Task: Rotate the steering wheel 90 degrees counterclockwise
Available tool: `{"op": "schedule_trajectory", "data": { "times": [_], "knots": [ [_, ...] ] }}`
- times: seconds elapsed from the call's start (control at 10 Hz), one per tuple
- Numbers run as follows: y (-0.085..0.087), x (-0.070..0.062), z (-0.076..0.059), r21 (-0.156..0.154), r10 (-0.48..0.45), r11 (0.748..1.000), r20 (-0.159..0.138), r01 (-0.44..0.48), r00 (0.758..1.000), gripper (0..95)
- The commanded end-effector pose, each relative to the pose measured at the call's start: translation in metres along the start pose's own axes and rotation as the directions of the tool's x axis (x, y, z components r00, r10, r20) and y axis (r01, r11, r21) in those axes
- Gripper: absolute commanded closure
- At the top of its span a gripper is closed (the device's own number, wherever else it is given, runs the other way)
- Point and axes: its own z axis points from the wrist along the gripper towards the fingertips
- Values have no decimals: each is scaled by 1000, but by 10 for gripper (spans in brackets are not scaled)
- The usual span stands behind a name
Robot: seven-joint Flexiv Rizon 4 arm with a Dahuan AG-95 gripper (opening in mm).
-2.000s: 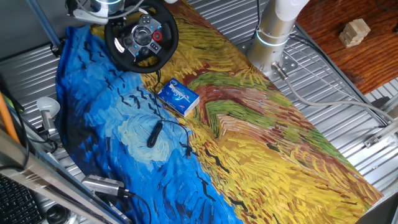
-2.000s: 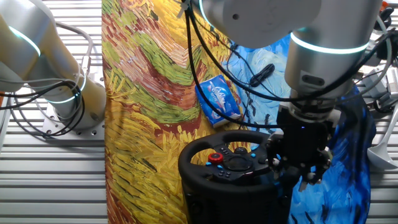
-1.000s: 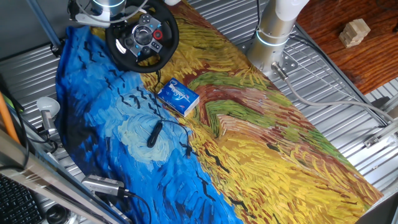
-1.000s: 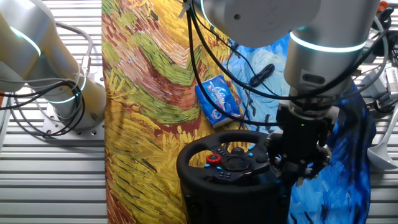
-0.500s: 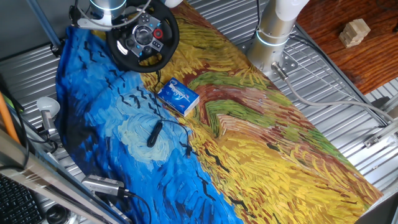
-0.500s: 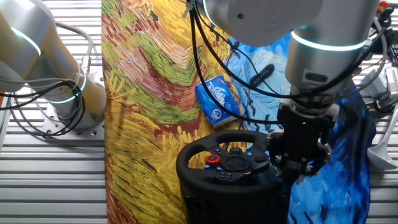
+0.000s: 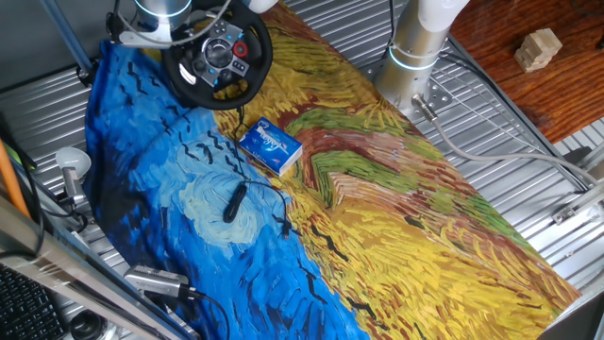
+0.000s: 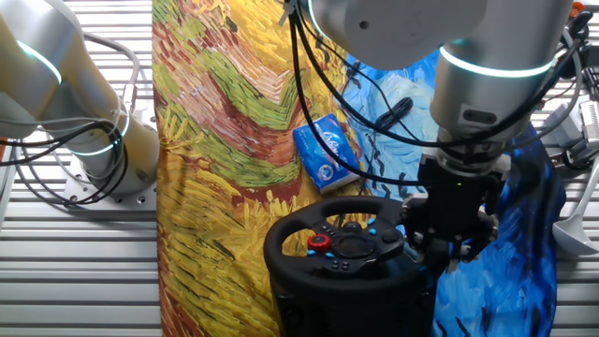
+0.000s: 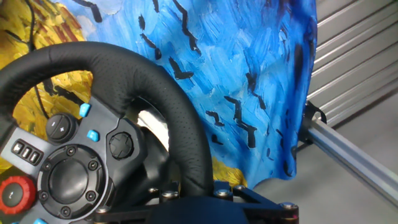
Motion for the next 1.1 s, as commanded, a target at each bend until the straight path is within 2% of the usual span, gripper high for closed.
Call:
{"op": "schedule_trajectory", "data": {
  "times": [0.1,0.5,0.9,1.1],
  "knots": [
    [1,-2,0,-1,-10,1000,4,10,1000,950],
    [2,-7,0,-3,-44,999,9,44,999,950],
    [4,-15,4,-4,-119,993,28,119,992,950],
    [3,-22,2,-1,-165,986,27,166,986,950]
  ]
}}
